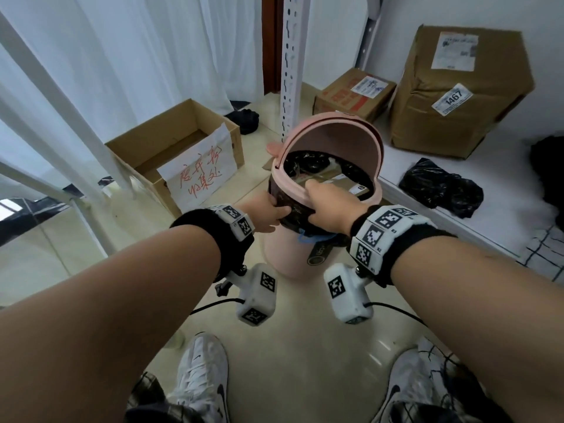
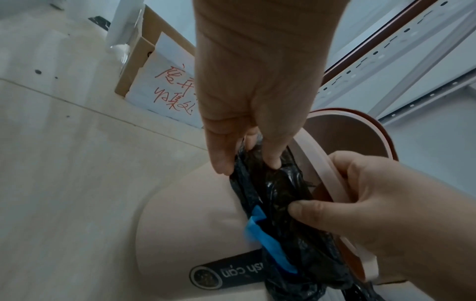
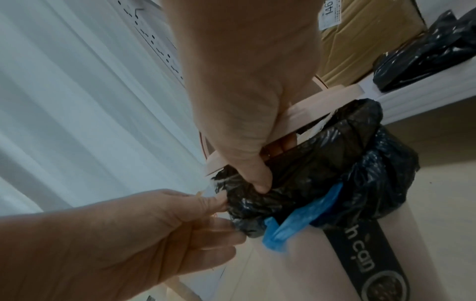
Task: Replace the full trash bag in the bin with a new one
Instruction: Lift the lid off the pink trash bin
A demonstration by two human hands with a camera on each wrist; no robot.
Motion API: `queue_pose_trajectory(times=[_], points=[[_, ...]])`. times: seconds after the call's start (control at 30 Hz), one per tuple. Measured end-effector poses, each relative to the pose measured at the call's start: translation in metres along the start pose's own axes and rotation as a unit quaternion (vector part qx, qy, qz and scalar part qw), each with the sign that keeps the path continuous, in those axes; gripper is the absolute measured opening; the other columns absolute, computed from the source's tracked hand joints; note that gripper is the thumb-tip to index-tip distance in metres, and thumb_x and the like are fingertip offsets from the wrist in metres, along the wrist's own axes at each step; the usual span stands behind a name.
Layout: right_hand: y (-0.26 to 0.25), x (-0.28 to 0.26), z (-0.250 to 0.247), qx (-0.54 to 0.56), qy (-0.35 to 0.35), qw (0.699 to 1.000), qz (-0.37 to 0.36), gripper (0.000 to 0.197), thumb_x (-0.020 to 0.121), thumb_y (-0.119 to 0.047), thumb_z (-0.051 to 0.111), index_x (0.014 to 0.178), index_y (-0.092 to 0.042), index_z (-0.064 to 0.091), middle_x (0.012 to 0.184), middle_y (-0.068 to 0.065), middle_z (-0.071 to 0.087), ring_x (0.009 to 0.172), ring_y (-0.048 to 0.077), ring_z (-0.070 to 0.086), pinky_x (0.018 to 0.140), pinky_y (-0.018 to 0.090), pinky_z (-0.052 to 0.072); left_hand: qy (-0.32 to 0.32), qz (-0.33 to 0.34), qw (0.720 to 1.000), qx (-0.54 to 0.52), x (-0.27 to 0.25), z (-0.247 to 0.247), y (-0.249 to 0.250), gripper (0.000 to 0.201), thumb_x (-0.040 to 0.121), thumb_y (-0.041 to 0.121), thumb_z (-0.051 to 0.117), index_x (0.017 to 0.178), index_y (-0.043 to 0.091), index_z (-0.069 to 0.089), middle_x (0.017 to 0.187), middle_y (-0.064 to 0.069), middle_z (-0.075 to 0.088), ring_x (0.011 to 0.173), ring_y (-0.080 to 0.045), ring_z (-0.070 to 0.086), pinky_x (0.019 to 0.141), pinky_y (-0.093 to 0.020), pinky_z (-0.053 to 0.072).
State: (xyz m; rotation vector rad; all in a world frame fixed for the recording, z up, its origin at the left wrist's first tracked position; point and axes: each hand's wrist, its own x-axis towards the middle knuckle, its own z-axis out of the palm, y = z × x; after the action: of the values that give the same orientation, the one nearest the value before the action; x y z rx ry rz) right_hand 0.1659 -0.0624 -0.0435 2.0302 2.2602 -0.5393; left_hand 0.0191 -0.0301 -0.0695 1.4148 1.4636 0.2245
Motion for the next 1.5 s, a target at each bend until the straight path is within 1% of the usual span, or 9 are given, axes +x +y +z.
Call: queue_pose_trajectory(times=[0.13, 0.33, 0.47, 0.6, 0.77, 0.87, 1.17, 1.33, 1.5], points=[[0.013, 0.002, -0.006, 0.045, 0.012, 0.999, 0.004, 0.042, 0.079, -0.024, 0.073, 0.095, -0.015, 0.035, 0.111, 0.013, 0.055, 0.101, 0.032, 0.056, 0.076, 0.036, 0.043, 0.021, 0.013, 0.999, -0.023, 0.000, 0.005, 0.012, 0.028, 0.098, 0.022, 0.049, 0.071, 0.015, 0.045, 0.109, -0.022, 0.062, 0.102, -0.030, 0.061, 0.097, -0.045, 0.050], [0.016, 0.003, -0.004, 0.092, 0.038, 0.995, 0.020, 0.046, 0.076, -0.028, 0.076, 0.103, -0.013, 0.041, 0.105, 0.010, 0.057, 0.096, 0.030, 0.058, 0.084, 0.045, 0.051, 0.068, 0.012, 0.994, -0.082, 0.002, 0.000, 0.019, 0.028, 0.099, 0.031, 0.042, 0.100, 0.005, 0.051, 0.101, -0.010, 0.054, 0.080, -0.020, 0.059, 0.064, -0.026, 0.050], [0.007, 0.003, -0.003, 0.090, 0.039, 0.995, -0.001, 0.045, 0.078, -0.027, 0.074, 0.096, -0.013, 0.036, 0.095, 0.008, 0.052, 0.090, 0.027, 0.055, 0.076, 0.037, 0.046, 0.058, -0.002, 0.993, -0.101, 0.002, -0.004, 0.010, 0.023, 0.094, 0.020, 0.056, 0.075, 0.010, 0.047, 0.077, -0.006, 0.053, 0.066, -0.013, 0.054, 0.066, -0.026, 0.051], [-0.003, 0.002, -0.007, 0.084, 0.026, 0.995, -0.042, 0.036, 0.085, -0.029, 0.066, 0.095, -0.010, 0.038, 0.086, 0.006, 0.051, 0.079, 0.023, 0.054, 0.065, 0.035, 0.042, 0.049, -0.015, 0.994, -0.094, 0.006, -0.012, 0.000, 0.016, 0.089, 0.008, 0.061, 0.077, 0.010, 0.050, 0.086, -0.008, 0.058, 0.081, -0.021, 0.062, 0.081, -0.034, 0.059], [0.001, 0.001, -0.012, 0.173, -0.006, 0.984, -0.031, 0.022, 0.098, -0.027, 0.042, 0.085, -0.009, 0.043, 0.073, 0.003, 0.045, 0.068, 0.019, 0.042, 0.054, 0.026, 0.028, 0.058, -0.048, 0.995, -0.064, 0.010, -0.021, -0.009, 0.026, 0.092, -0.001, 0.052, 0.069, 0.009, 0.045, 0.075, -0.005, 0.054, 0.067, -0.013, 0.058, 0.073, -0.026, 0.057], [0.015, 0.003, -0.018, 0.132, 0.013, 0.991, -0.011, 0.024, 0.099, -0.022, 0.044, 0.096, -0.001, 0.053, 0.085, 0.010, 0.053, 0.078, 0.022, 0.046, 0.062, 0.029, 0.031, 0.056, -0.056, 0.996, -0.047, 0.012, -0.022, -0.009, 0.026, 0.093, -0.003, 0.050, 0.070, 0.008, 0.045, 0.077, -0.007, 0.055, 0.067, -0.015, 0.059, 0.061, -0.022, 0.058], [0.028, 0.005, -0.020, 0.115, 0.087, 0.989, 0.016, 0.024, 0.099, -0.023, 0.043, 0.106, -0.003, 0.054, 0.097, 0.014, 0.062, 0.085, 0.030, 0.057, 0.071, 0.036, 0.040, 0.038, -0.058, 0.997, -0.041, 0.027, -0.008, 0.004, 0.023, 0.091, -0.003, 0.050, 0.071, 0.009, 0.047, 0.089, -0.012, 0.059, 0.082, -0.025, 0.065, 0.077, -0.034, 0.060], [0.024, 0.001, -0.027, 0.093, 0.135, 0.986, -0.015, 0.023, 0.099, -0.024, 0.042, 0.104, -0.004, 0.052, 0.097, 0.011, 0.061, 0.087, 0.028, 0.055, 0.078, 0.039, 0.043, 0.030, -0.059, 0.997, -0.044, 0.027, 0.008, 0.000, 0.030, 0.091, -0.007, 0.048, 0.068, 0.011, 0.044, 0.075, -0.005, 0.054, 0.065, -0.015, 0.060, 0.055, -0.021, 0.056], [0.039, -0.005, -0.031, 0.049, 0.164, 0.985, -0.013, 0.019, 0.098, -0.023, 0.045, 0.104, -0.007, 0.052, 0.102, 0.012, 0.062, 0.094, 0.031, 0.057, 0.080, 0.042, 0.047, -0.016, -0.050, 0.998, -0.034, 0.026, 0.010, 0.003, 0.023, 0.095, 0.001, 0.047, 0.074, 0.011, 0.048, 0.082, -0.007, 0.059, 0.070, -0.016, 0.063, 0.073, -0.027, 0.059]])
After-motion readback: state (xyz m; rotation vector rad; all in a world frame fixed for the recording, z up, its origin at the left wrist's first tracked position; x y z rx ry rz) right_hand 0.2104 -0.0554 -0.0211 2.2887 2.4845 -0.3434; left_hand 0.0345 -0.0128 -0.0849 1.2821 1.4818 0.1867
